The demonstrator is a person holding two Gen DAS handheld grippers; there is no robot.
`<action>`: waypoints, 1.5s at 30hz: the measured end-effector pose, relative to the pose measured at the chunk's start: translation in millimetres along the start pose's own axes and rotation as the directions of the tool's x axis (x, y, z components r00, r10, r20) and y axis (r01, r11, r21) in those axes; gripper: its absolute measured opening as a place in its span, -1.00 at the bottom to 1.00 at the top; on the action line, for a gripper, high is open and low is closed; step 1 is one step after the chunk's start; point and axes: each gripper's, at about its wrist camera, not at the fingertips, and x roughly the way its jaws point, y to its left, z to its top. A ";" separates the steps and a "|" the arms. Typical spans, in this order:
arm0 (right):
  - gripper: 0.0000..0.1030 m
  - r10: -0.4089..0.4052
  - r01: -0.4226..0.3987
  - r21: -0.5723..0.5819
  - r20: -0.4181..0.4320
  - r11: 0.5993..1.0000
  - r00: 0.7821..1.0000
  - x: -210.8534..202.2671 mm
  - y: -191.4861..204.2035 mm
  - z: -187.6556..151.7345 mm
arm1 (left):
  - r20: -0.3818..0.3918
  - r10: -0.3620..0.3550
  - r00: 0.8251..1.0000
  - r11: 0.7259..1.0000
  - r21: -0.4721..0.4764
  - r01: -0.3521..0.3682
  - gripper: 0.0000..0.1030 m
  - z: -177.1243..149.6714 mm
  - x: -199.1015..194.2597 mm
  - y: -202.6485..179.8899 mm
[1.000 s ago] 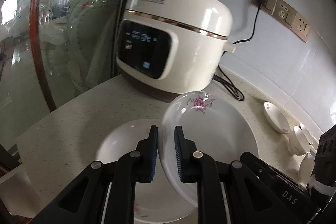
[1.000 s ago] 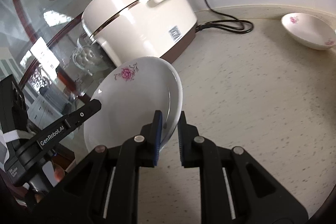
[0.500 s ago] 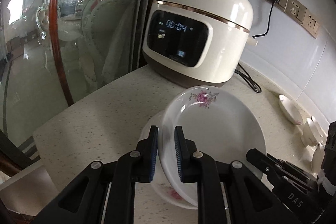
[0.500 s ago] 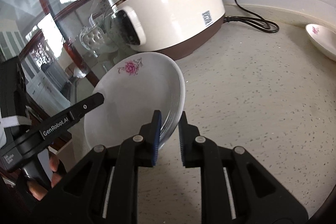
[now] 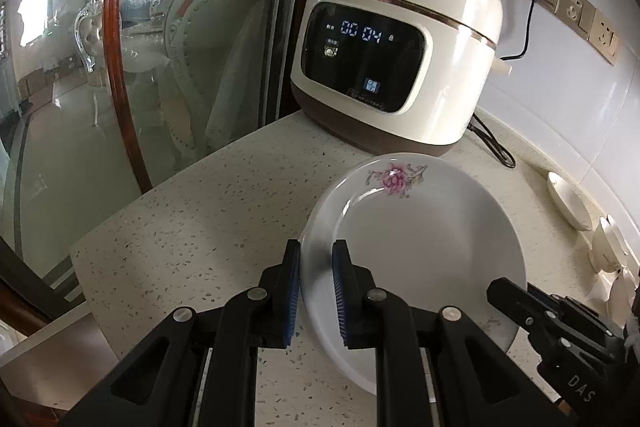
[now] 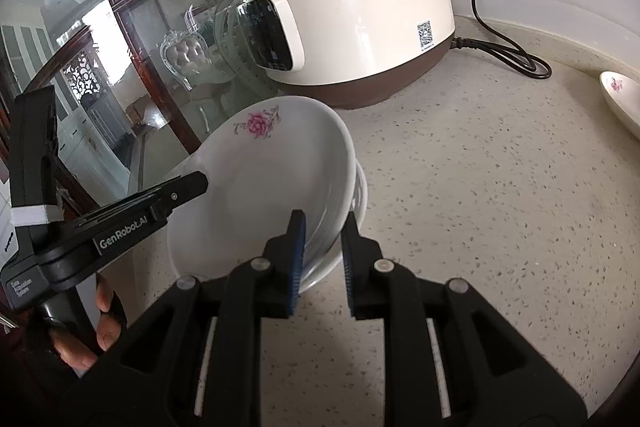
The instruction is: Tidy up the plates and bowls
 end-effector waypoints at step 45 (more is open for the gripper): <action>0.14 -0.395 0.363 0.278 0.070 0.889 0.916 -47.3 -124.2 17.9 | 0.044 -0.351 0.935 0.933 0.102 0.345 0.76 47.9 -7.7 -168.0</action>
